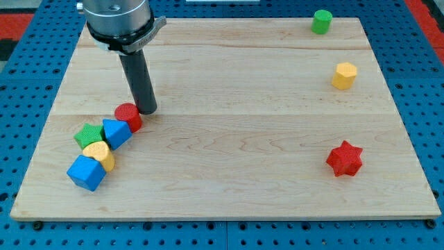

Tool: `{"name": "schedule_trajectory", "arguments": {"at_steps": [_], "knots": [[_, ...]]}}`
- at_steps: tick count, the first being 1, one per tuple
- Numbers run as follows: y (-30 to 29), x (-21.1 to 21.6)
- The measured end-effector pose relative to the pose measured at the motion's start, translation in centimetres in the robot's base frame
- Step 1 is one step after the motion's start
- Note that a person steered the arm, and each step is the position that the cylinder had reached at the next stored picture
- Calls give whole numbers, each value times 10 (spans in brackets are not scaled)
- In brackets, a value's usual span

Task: Move the red star towards the bottom center

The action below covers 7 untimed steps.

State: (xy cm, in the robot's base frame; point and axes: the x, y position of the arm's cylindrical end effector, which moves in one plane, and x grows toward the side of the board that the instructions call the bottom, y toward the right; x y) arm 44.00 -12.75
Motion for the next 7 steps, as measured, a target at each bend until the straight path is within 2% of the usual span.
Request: {"name": "schedule_trajectory", "arguments": {"at_steps": [1, 2, 4, 5, 6, 7], "knots": [[33, 9], [102, 12], [311, 10], [396, 13], [379, 59], [348, 77]]}}
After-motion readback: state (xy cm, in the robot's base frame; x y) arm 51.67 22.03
